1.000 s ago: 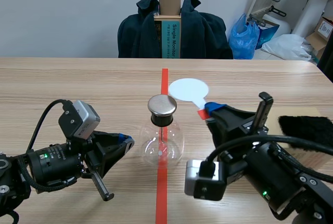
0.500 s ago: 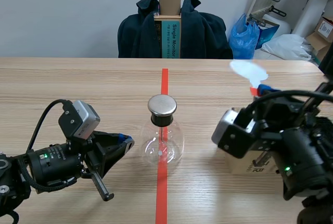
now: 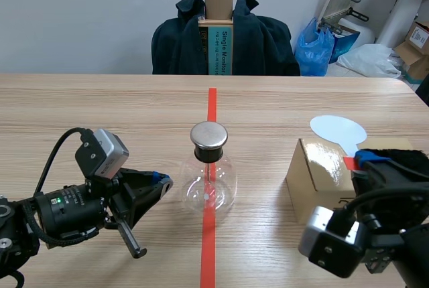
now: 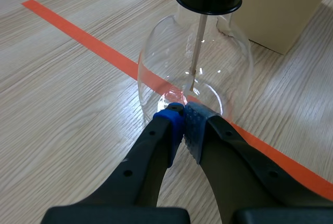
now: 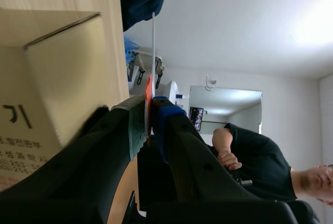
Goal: Do the electroscope experiment.
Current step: 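Put the plate down on the right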
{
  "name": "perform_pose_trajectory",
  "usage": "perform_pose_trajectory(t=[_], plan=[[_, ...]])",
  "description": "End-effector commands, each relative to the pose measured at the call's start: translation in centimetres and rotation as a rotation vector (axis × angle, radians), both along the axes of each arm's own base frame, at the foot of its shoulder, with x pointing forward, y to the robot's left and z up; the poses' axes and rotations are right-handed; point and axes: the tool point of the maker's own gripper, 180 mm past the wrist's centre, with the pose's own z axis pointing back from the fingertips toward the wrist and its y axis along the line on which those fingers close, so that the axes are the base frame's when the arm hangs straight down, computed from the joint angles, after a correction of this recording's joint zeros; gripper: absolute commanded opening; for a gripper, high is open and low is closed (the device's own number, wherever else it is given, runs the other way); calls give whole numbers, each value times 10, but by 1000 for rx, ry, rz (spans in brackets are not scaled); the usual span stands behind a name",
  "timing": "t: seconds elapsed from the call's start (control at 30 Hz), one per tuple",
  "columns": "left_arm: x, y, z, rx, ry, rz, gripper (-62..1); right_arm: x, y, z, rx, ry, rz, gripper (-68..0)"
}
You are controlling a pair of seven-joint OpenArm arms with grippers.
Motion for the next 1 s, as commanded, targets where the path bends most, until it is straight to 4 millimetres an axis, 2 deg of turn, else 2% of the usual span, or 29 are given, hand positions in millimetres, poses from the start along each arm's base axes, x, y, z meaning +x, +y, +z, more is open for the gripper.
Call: perform_pose_trajectory(t=[0.0,0.23,0.37,0.57,0.6,0.67,0.77,0.8,0.9,0.97], plan=[[2,-3,9,-32,-19,1,-593,1,-4,-3,-18,-3,-1,-667],[-5,1,14,-22,-30,-17,-593,-7,-8,-26,-55,55,3,-667],[-24,2,37,-32,-71,-61,-593,-9,-10,-34,-65,73,4,-667],[-61,14,80,-52,-107,-80,-579,-14,-15,-45,-77,105,-13,-666],[-68,17,87,-48,-111,-83,-540,-15,-16,-47,-78,112,-13,-666],[-79,21,98,-42,-117,-79,-394,-16,-17,-51,-80,121,-15,-627],[-90,26,110,-43,-124,-63,-66,-16,-18,-50,-81,118,-22,-487],[-92,28,114,-52,-131,-57,14,-16,-18,-50,-81,118,-22,-427],[-94,32,115,-48,-131,-43,14,-16,-19,-50,-81,118,-23,-261],[-94,33,113,-36,-133,-47,14,-16,-19,-50,-82,114,-24,-177]])
